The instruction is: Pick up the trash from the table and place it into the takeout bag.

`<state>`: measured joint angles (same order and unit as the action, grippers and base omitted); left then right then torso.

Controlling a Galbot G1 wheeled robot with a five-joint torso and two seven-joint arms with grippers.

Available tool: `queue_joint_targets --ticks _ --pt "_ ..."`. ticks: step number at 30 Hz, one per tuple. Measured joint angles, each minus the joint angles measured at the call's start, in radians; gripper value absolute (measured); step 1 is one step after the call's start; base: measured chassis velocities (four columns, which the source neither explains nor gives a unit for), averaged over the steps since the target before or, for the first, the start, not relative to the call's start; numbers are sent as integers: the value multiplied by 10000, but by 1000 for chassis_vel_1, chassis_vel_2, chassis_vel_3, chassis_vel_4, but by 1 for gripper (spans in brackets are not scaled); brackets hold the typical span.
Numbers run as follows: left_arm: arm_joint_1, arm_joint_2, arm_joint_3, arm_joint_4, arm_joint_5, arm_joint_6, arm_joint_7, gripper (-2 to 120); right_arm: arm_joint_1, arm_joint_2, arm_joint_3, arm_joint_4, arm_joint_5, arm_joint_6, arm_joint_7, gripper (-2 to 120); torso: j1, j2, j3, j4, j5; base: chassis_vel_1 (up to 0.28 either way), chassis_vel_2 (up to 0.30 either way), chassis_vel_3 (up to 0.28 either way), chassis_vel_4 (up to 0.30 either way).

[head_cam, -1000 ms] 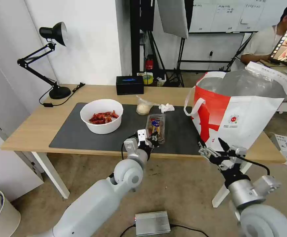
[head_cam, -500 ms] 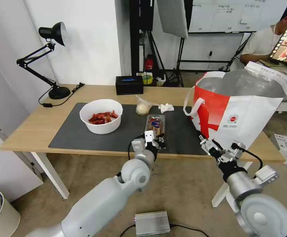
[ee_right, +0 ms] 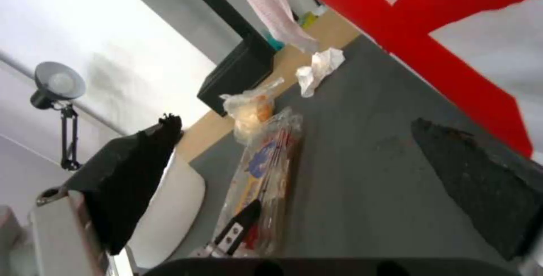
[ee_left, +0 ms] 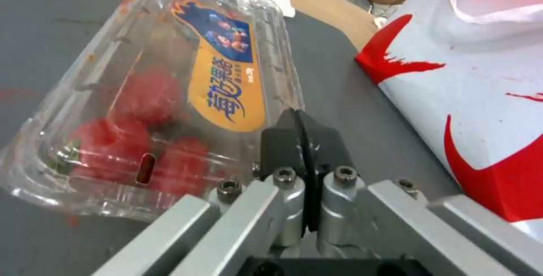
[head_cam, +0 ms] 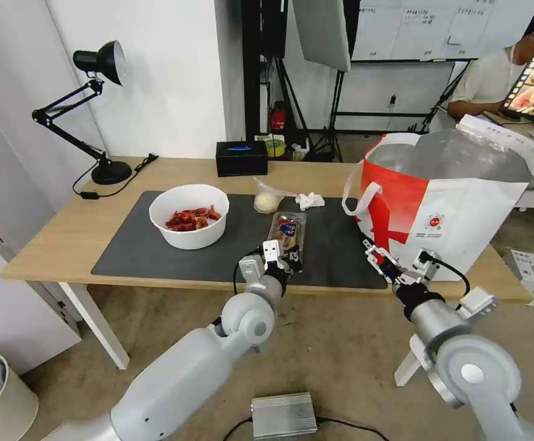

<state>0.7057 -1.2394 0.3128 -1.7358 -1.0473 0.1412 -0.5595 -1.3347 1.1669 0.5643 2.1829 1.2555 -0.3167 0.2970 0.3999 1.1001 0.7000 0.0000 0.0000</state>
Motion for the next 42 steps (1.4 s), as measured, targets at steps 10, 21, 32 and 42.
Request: queue_joint_targets --ticks 10,21,32,42 --pt "30 12 -121 -65 -136 -12 -150 0 645 24 -411 -601 412 -70 5 100 0 -1 -1 0 0 0 0 0 0" --pt "179 45 -278 -78 -175 -41 -227 0 1909 261 -1101 -1679 1030 -241 420 100 0 -1 0 0 -1 0 0 0 0" --pt "342 64 -382 -153 -184 -105 -323 0 3143 560 -1578 -2576 1471 -678 773 100 1 -3 0 -1 -1 0 0 0 0" --pt "325 135 -397 -274 -277 -128 -385 0 3735 987 -1913 -3045 1438 -991 1165 100 0 -3 0 0 -1 0 0 0 0"
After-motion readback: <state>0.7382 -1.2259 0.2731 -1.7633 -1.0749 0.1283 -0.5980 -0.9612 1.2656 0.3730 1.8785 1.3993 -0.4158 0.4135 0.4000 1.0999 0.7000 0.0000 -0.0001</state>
